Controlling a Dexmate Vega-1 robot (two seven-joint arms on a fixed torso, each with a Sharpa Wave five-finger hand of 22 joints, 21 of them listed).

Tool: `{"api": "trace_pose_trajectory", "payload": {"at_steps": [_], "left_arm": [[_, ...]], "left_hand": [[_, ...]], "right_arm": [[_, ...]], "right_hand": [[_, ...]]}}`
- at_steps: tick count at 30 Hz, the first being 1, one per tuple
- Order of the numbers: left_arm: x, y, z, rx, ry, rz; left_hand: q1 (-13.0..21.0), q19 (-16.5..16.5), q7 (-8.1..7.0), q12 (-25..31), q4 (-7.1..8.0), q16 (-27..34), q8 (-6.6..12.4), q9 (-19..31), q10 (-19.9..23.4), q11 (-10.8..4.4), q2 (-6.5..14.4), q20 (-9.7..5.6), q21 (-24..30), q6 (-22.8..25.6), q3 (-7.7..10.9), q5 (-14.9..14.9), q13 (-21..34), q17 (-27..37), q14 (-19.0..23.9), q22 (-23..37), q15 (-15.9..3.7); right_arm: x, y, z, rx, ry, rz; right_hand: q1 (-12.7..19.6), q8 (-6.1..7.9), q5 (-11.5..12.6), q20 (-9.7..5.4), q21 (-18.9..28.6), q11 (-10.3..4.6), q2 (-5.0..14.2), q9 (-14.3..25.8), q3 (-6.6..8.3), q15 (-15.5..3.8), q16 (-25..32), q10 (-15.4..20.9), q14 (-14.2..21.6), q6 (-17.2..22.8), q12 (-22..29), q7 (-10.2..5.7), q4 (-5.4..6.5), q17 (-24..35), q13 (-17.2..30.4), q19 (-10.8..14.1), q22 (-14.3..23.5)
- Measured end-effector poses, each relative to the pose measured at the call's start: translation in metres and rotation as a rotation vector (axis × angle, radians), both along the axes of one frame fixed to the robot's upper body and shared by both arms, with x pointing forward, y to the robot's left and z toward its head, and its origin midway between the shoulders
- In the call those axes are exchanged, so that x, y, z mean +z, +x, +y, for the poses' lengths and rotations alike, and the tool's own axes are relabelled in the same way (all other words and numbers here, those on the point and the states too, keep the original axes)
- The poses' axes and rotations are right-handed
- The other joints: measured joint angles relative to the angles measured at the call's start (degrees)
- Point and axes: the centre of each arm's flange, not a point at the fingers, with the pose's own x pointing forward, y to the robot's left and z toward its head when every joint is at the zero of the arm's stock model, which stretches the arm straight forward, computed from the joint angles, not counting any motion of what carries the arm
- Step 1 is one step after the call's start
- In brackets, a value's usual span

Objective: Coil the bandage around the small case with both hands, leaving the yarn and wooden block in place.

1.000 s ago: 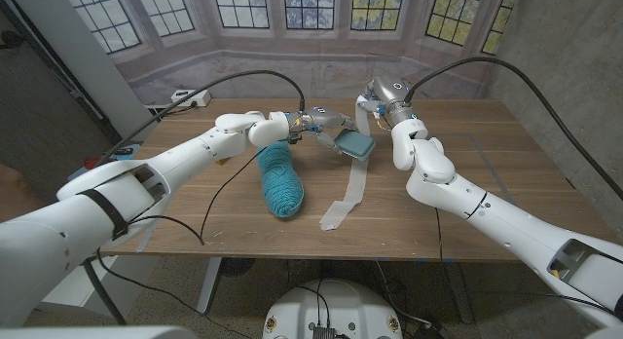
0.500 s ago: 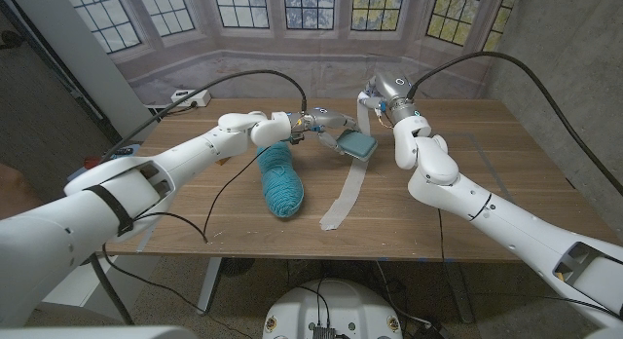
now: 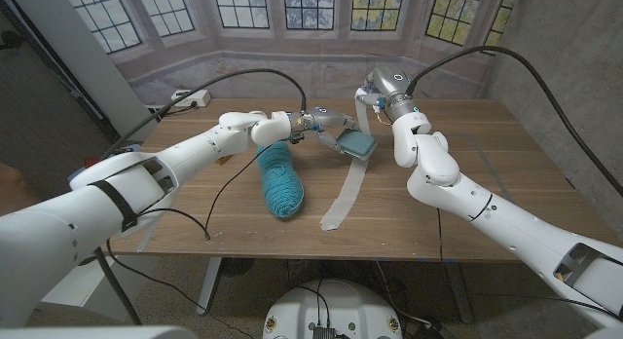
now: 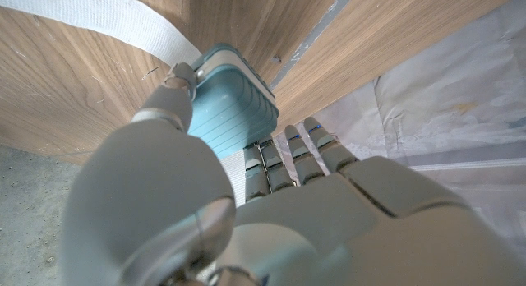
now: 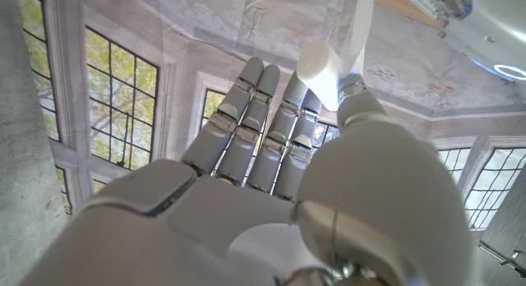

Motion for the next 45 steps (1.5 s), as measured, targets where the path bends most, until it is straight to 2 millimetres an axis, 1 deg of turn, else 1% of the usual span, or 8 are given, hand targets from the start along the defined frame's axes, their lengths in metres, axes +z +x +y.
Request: {"api": "trace_pose_trajectory", "payload": {"at_steps": [13,14,28,29,32,33,40,45], "left_arm": [[0.006,0.004,0.003,0.005,-0.006,0.002],[0.006,0.004,0.003,0.004,-0.007,0.002],[0.011,0.006,0.003,0.009,-0.016,0.002],[0.011,0.006,-0.001,0.007,-0.013,0.004],[0.011,0.006,-0.001,0.007,-0.016,0.003],[0.01,0.006,-0.004,0.004,-0.013,0.004],[0.009,0.007,-0.01,0.001,-0.013,0.005],[0.01,0.007,-0.009,0.005,-0.019,0.001]], "left_hand": [[0.0,0.0,-0.02,0.0,0.0,0.0,0.0,-0.31,0.0,0.0,0.0,0.0,0.0,0.26,0.0,-0.05,-0.01,0.0,0.0,0.0,0.0],[0.0,0.0,-0.02,0.0,0.0,0.0,0.0,-0.31,0.0,0.0,0.0,0.0,0.0,0.26,0.0,-0.05,-0.01,0.0,0.0,0.0,0.0],[-0.06,0.0,-0.01,0.0,0.0,0.0,0.0,-0.3,0.21,0.2,0.06,0.0,0.0,0.25,0.0,-0.06,0.28,0.0,0.0,0.0,0.0],[-0.06,0.0,-0.01,0.0,0.0,0.0,0.0,-0.3,0.21,0.2,0.06,0.0,0.0,0.25,0.0,-0.06,0.29,0.0,0.0,0.0,0.0],[-0.07,0.0,0.0,0.0,0.0,0.0,0.0,-0.3,0.21,0.2,0.07,0.0,0.0,0.25,0.0,-0.07,0.28,0.0,0.0,0.0,0.0],[-0.09,0.0,0.0,0.0,0.0,0.0,0.0,-0.29,0.21,0.2,0.09,0.0,0.0,0.25,0.0,-0.09,0.28,0.0,0.0,0.0,0.0],[-0.13,0.0,0.01,0.0,0.0,0.0,0.0,-0.27,0.21,0.2,0.13,0.0,0.0,0.24,0.0,-0.11,0.28,0.0,0.0,0.0,0.0],[-0.13,0.0,0.11,0.0,0.0,0.0,0.0,-0.27,0.2,0.2,0.13,0.0,0.0,0.13,0.0,-0.2,0.28,0.0,0.0,0.0,0.0]], "right_arm": [[0.004,-0.007,0.003,0.009,0.001,-0.005],[0.005,-0.007,0.003,0.01,0.001,-0.006],[0.01,-0.022,0.006,0.034,0.004,-0.024],[0.01,-0.023,0.007,0.031,-0.013,-0.02],[0.01,-0.028,0.009,0.041,-0.01,-0.024],[0.01,-0.029,0.009,0.039,-0.016,-0.027],[0.01,-0.037,0.012,0.048,-0.016,-0.037],[0.008,-0.042,0.016,0.064,-0.007,-0.037]], "right_hand": [[0.0,0.0,-0.24,0.0,0.0,0.0,0.0,-0.01,-0.17,0.0,0.0,0.0,0.0,0.0,0.0,-0.01,0.16,0.34,0.0,0.0,0.0],[0.0,-0.18,-0.24,0.0,0.0,0.0,0.0,-0.01,-0.16,0.0,0.0,0.0,0.0,0.0,0.0,-0.01,0.16,0.46,0.0,0.0,0.0],[0.23,-0.21,-0.24,0.0,0.0,0.0,0.23,-0.01,-0.16,0.0,0.0,0.0,0.0,0.21,0.0,0.2,0.16,0.8,-0.01,0.0,0.0],[0.23,-0.21,-0.24,0.0,0.0,0.0,0.23,-0.01,-0.16,0.0,0.0,0.0,0.0,0.21,0.0,0.2,0.16,0.8,-0.01,0.0,0.0],[0.23,-0.21,-0.24,0.0,0.0,0.0,0.23,-0.01,-0.16,0.0,0.0,0.0,0.0,0.21,0.0,0.2,0.16,0.8,-0.01,0.0,0.0],[0.23,-0.21,-0.24,0.0,0.0,0.0,0.23,-0.01,-0.16,0.0,0.0,0.0,0.0,0.21,0.0,0.2,0.16,0.8,-0.01,0.0,0.0],[0.23,-0.21,-0.24,0.0,0.0,0.0,0.23,-0.02,-0.16,0.0,-0.39,0.0,0.0,0.21,0.0,0.2,0.16,0.8,-0.01,0.0,0.0],[0.22,-0.21,-0.24,0.0,0.0,0.0,0.23,-0.02,-0.16,0.0,-0.39,0.0,0.0,0.2,0.0,0.19,0.16,1.06,-0.01,0.0,0.0]]}}
